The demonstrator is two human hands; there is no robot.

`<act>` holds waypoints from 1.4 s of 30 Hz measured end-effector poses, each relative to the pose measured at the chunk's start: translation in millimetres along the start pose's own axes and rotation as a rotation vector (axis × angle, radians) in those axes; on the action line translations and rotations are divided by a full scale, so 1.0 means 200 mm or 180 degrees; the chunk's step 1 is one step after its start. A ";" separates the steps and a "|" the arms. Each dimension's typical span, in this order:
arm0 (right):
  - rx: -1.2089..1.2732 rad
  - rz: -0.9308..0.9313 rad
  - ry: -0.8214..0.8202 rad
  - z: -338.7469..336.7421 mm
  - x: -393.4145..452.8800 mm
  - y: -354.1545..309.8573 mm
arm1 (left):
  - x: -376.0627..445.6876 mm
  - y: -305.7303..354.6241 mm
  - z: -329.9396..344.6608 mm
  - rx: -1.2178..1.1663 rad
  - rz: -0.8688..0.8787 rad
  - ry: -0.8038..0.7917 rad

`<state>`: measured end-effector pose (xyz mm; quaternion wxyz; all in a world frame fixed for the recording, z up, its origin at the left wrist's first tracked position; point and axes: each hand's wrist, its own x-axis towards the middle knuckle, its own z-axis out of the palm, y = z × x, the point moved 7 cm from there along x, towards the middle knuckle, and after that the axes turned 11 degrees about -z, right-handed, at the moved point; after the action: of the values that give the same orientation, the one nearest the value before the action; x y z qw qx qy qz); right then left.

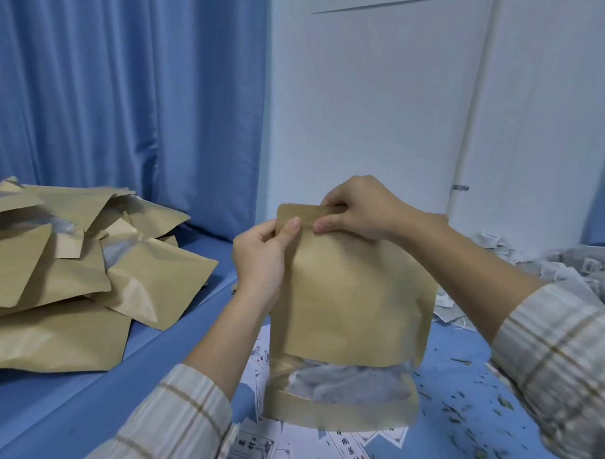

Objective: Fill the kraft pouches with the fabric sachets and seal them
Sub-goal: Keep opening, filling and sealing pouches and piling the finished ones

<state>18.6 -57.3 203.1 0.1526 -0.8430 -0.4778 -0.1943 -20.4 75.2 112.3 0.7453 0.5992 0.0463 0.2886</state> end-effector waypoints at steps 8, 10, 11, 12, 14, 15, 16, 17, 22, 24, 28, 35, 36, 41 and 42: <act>-0.0252 -0.0109 -0.0021 -0.01 0.06 -0.08 | -0.02 -0.01 0.03 -0.0158 0.0048 0.0158; -0.0218 -0.0060 -0.0152 -0.01 0.05 -0.06 | -0.01 -0.02 0.01 -0.0166 0.0027 0.0201; -0.0231 -0.0014 -0.0191 -0.02 0.03 -0.03 | 0.00 -0.03 -0.01 -0.0188 0.0028 0.0229; -0.0244 0.0043 -0.0187 -0.04 0.01 0.01 | 0.01 -0.03 -0.03 -0.0231 0.0032 0.0238; -0.0172 0.0118 -0.0084 -0.07 -0.03 0.06 | 0.03 -0.02 -0.05 -0.0200 0.0065 0.0160; -0.0135 0.0117 -0.0017 -0.07 -0.05 0.08 | 0.04 -0.01 -0.04 -0.0157 0.0077 0.0090; -0.0114 0.0104 0.0011 -0.08 -0.05 0.09 | 0.05 0.00 -0.03 -0.0154 0.0083 0.0064; -0.0105 0.0105 -0.0007 -0.07 -0.06 0.11 | 0.05 0.00 -0.04 -0.0182 0.0083 0.0093; -0.0150 0.0251 -0.0059 -0.08 -0.11 0.19 | 0.08 -0.02 -0.08 -0.0284 0.0028 0.0013; -0.0124 0.0235 -0.0065 -0.09 -0.13 0.21 | 0.10 -0.02 -0.09 -0.0313 -0.0029 0.0026; -0.0078 0.0387 0.0027 -0.12 -0.20 0.29 | 0.11 -0.03 -0.12 -0.0308 -0.0088 0.0030; -0.0044 0.0576 0.0186 -0.12 -0.27 0.36 | 0.11 -0.04 -0.12 -0.0366 -0.0109 0.0065; -0.0019 0.0556 0.0193 -0.12 -0.28 0.36 | 0.12 -0.04 -0.13 -0.0351 -0.0105 0.0068; 0.0138 0.0545 0.0305 -0.13 -0.28 0.35 | 0.12 -0.04 -0.12 -0.0352 -0.0142 0.0034; 0.0181 0.0560 0.0339 -0.14 -0.29 0.36 | 0.12 -0.04 -0.12 -0.0382 -0.0141 0.0044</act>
<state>49.3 -149.0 195.5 0.2180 -0.8655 -0.3984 -0.2111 -8.0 106.6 104.2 0.7858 0.5502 0.0473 0.2785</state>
